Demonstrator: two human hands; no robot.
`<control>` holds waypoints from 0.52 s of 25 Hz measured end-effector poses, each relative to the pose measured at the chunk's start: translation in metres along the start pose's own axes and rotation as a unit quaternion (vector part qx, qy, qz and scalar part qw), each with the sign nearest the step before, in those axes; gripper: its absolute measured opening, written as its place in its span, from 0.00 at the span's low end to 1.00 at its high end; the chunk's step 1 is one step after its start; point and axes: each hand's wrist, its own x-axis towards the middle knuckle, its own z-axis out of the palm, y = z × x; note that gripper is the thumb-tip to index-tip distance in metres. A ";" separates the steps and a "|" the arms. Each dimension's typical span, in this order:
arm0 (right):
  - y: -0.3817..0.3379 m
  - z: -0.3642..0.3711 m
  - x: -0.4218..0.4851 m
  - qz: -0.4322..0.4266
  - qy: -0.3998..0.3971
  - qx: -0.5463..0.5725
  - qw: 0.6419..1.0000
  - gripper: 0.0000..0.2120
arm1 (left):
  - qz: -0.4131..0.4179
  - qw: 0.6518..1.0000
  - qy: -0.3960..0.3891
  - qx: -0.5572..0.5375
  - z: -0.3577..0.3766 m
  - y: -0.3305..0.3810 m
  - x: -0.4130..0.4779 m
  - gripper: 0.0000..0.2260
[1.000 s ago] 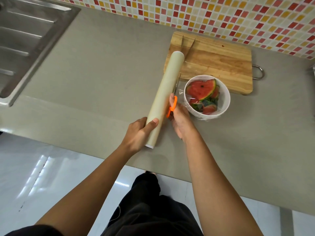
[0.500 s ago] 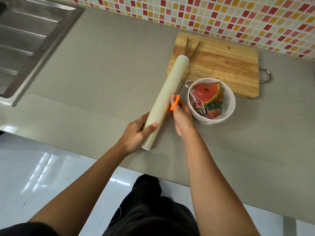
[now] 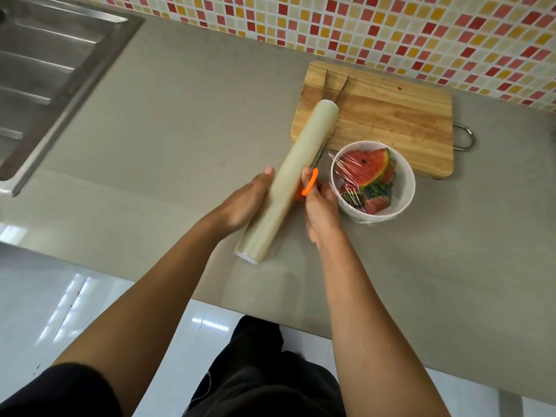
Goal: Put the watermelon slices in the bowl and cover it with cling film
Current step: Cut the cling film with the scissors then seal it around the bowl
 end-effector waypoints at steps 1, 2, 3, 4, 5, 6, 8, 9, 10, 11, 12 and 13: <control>0.001 0.000 0.000 -0.003 -0.002 0.011 1.000 0.09 | 0.001 0.998 0.062 0.012 0.001 0.008 0.011 0.28; 0.001 0.000 0.000 -0.006 -0.008 0.020 1.000 0.09 | 0.004 0.994 0.105 0.009 0.002 0.018 0.022 0.27; 0.002 0.000 0.001 -0.010 -0.014 0.023 1.000 0.08 | 0.008 0.993 0.120 -0.001 0.003 0.027 0.033 0.26; 0.003 -0.002 0.002 -0.014 -0.021 0.021 0.999 0.09 | 0.009 0.993 0.113 -0.010 0.004 0.035 0.042 0.24; 0.004 -0.003 0.002 -0.016 -0.028 0.022 0.999 0.09 | 0.007 0.995 0.095 -0.015 0.005 0.041 0.050 0.23; 0.005 -0.004 0.002 -0.019 -0.035 0.029 0.999 0.10 | 0.005 0.997 0.077 -0.017 0.006 0.043 0.056 0.22; 0.006 -0.004 0.001 -0.026 -0.042 0.040 0.998 0.10 | 0.009 0.998 0.063 -0.029 0.007 0.042 0.061 0.21; 0.006 -0.003 0.001 -0.030 -0.039 0.038 0.998 0.10 | 0.015 0.997 0.062 -0.042 0.008 0.040 0.062 0.19; 0.007 -0.002 0.001 -0.032 -0.035 0.036 0.998 0.10 | 0.020 0.996 0.062 -0.057 0.007 0.038 0.062 0.18; 0.007 -0.001 0.000 -0.035 -0.032 0.039 0.998 0.09 | 0.023 0.995 0.062 -0.069 0.007 0.036 0.061 0.17; 0.007 0.000 0.000 -0.038 -0.030 0.046 0.998 0.08 | 0.023 0.995 0.064 -0.076 0.005 0.035 0.059 0.16; 0.007 0.002 0.000 -0.041 -0.028 0.055 0.997 0.06 | 0.023 0.994 0.067 -0.079 0.004 0.034 0.058 0.16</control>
